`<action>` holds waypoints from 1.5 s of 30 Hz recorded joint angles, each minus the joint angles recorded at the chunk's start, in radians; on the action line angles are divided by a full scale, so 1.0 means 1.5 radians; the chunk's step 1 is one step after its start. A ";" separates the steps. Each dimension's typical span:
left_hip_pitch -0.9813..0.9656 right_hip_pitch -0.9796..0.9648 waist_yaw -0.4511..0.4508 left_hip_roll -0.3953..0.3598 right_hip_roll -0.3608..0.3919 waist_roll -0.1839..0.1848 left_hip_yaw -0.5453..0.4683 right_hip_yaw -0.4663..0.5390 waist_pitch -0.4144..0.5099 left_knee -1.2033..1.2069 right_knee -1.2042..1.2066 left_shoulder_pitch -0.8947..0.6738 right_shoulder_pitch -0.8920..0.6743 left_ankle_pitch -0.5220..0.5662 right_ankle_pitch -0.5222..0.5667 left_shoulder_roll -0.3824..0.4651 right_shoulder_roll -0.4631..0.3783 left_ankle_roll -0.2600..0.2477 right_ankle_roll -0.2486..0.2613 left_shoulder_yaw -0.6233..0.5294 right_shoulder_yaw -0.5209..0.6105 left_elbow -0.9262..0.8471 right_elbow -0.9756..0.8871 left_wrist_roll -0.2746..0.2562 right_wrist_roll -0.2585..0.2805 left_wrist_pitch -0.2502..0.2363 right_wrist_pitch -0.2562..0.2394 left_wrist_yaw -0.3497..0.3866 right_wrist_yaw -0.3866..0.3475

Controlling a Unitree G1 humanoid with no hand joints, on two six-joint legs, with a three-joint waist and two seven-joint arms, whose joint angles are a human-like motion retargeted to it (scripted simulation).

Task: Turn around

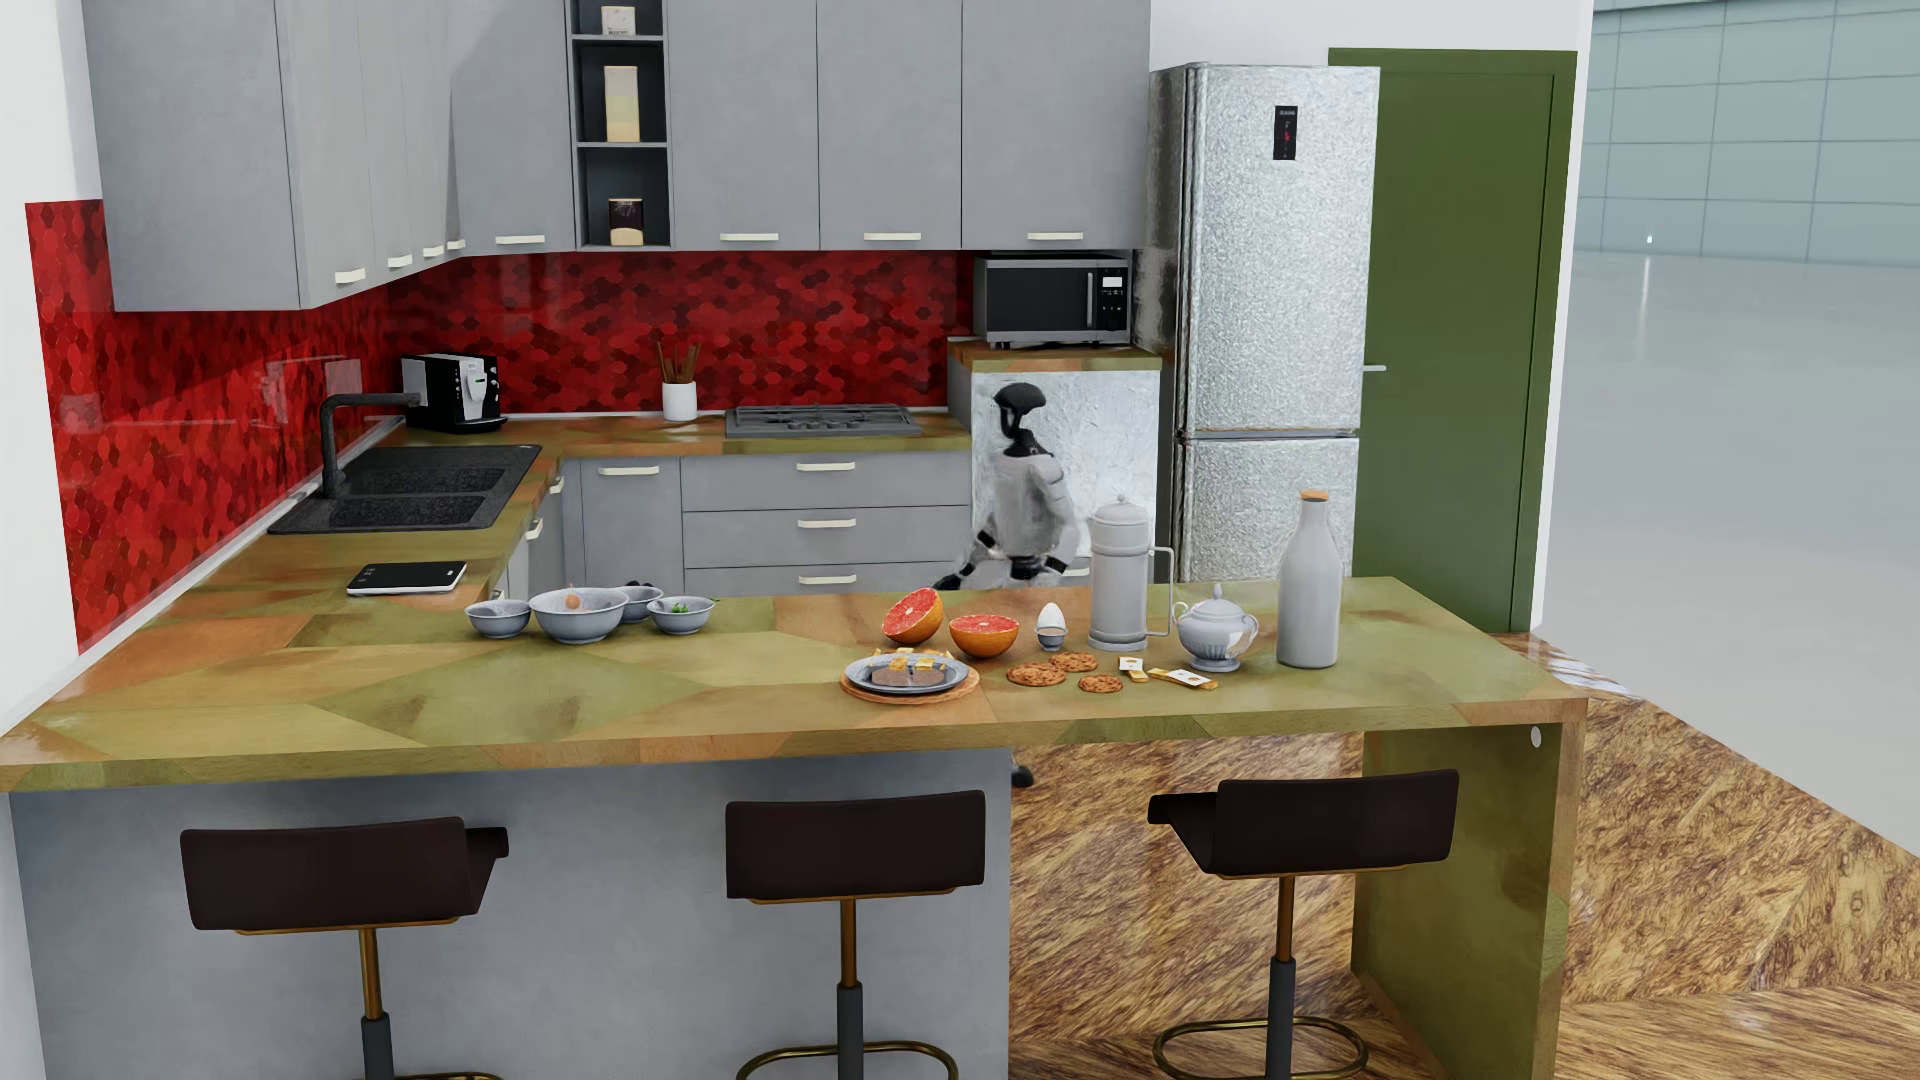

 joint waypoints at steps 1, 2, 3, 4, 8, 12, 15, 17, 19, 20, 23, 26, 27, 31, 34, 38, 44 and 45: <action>0.029 0.003 -0.021 0.021 -0.002 0.008 0.010 -0.019 -0.013 0.058 0.010 -0.004 -0.020 -0.037 -0.009 0.008 0.018 -0.013 -0.027 0.002 0.014 -0.007 -0.020 0.021 0.012 0.011 -0.001 0.001 -0.006; 0.076 -0.005 -0.048 0.044 -0.004 0.018 0.007 -0.035 -0.027 0.005 0.043 -0.015 -0.034 -0.005 -0.030 0.024 0.023 -0.097 -0.066 -0.021 0.048 0.003 -0.050 0.046 0.026 0.024 -0.018 -0.005 -0.016; 0.074 -0.018 -0.050 0.023 -0.012 0.003 0.004 -0.024 -0.035 -0.019 0.068 -0.028 -0.026 0.066 -0.031 0.027 0.038 -0.010 -0.065 -0.008 0.057 0.011 -0.051 0.057 0.038 0.040 -0.056 -0.023 -0.031; 0.072 -0.006 -0.035 0.005 -0.009 -0.008 -0.013 -0.008 -0.041 -0.032 0.046 -0.028 -0.002 0.078 -0.027 0.007 0.039 -0.009 -0.037 0.010 0.062 -0.008 -0.055 0.057 0.049 0.056 -0.087 -0.040 -0.043; 0.086 0.009 0.021 -0.055 -0.012 -0.058 -0.064 0.024 -0.002 -0.126 0.025 0.010 -0.025 0.154 0.023 0.012 0.064 -0.007 -0.028 0.003 0.040 0.034 -0.042 0.002 0.064 0.056 -0.076 -0.043 -0.062; 0.065 0.055 0.020 -0.038 -0.001 -0.034 -0.033 0.012 0.017 -0.104 -0.081 0.011 -0.004 0.069 0.006 -0.009 0.019 0.045 -0.003 0.015 0.030 0.014 0.005 -0.028 0.016 0.108 -0.050 -0.011 -0.031; 0.060 -0.037 -0.073 -0.028 -0.001 -0.016 -0.008 0.043 0.014 -0.084 0.100 -0.027 -0.011 0.127 0.031 0.037 0.078 0.010 0.058 -0.006 0.031 0.044 -0.026 0.039 0.007 0.141 -0.049 -0.043 -0.037; 0.070 -0.063 -0.076 -0.065 0.033 -0.037 -0.030 0.045 0.013 -0.144 0.025 -0.041 0.021 0.172 -0.005 -0.001 0.062 0.006 0.021 -0.001 0.011 0.020 -0.023 0.053 0.005 0.106 -0.058 -0.043 -0.030; 0.080 -0.025 -0.028 -0.059 0.037 -0.020 -0.030 0.016 0.010 -0.125 -0.034 -0.042 0.041 0.128 0.035 -0.017 0.016 0.051 -0.085 -0.016 0.024 -0.002 0.009 0.041 0.012 0.053 -0.053 -0.022 -0.023; 0.082 -0.007 -0.023 -0.027 0.031 -0.004 0.003 -0.004 0.011 -0.044 -0.044 -0.035 0.019 0.045 0.036 -0.013 0.017 0.063 -0.054 -0.021 0.020 -0.014 0.008 0.030 0.016 0.034 -0.032 -0.034 -0.025; 0.110 -0.032 -0.046 0.002 -0.001 -0.009 0.001 -0.026 -0.015 -0.089 0.023 -0.027 -0.023 0.084 -0.008 0.018 0.056 -0.024 -0.060 0.002 0.045 0.022 -0.021 0.025 0.026 0.026 -0.040 -0.067 -0.061; 0.122 0.006 0.016 -0.016 -0.010 -0.001 -0.033 -0.047 -0.014 -0.137 -0.025 -0.041 0.013 0.122 0.016 -0.013 0.043 -0.023 -0.053 -0.009 0.035 -0.008 -0.048 0.007 0.039 0.082 -0.082 -0.067 -0.071; 0.122 0.004 0.009 -0.025 -0.006 -0.009 -0.040 -0.017 -0.006 -0.144 -0.014 -0.021 -0.004 0.130 0.016 0.004 0.052 -0.024 -0.045 -0.013 0.038 0.007 -0.054 0.002 0.048 0.087 -0.078 -0.063 -0.063; 0.119 0.022 0.040 -0.063 -0.020 -0.030 -0.066 0.004 0.008 -0.196 -0.057 -0.004 -0.020 0.174 0.010 -0.001 0.062 -0.020 -0.033 -0.005 0.046 0.012 -0.051 0.006 0.055 0.118 -0.044 -0.017 -0.013; 0.113 0.028 0.022 -0.027 -0.022 -0.011 -0.026 0.004 0.017 -0.208 -0.039 0.003 -0.020 0.181 0.035 0.001 0.052 -0.013 -0.028 -0.003 0.043 0.018 -0.049 0.028 0.023 0.128 -0.037 -0.034 0.022; 0.083 0.068 0.039 -0.019 -0.032 -0.001 -0.015 -0.017 0.000 -0.178 -0.095 -0.009 -0.003 0.127 0.006 0.000 0.035 0.016 -0.020 -0.006 0.041 0.004 -0.042 0.062 -0.005 0.130 -0.032 -0.017 0.039; 0.080 0.026 0.032 -0.023 -0.018 -0.015 -0.025 0.010 0.012 -0.201 -0.093 0.002 0.015 0.169 0.051 -0.013 0.027 0.012 0.008 -0.012 0.033 0.001 -0.018 0.033 0.034 0.092 -0.047 0.009 -0.006; 0.056 0.022 0.021 -0.004 -0.019 -0.006 -0.013 -0.006 0.008 -0.156 -0.074 -0.006 -0.005 0.127 0.039 -0.005 0.025 -0.007 -0.018 -0.003 0.035 0.013 -0.021 0.041 0.034 0.098 -0.043 -0.006 -0.015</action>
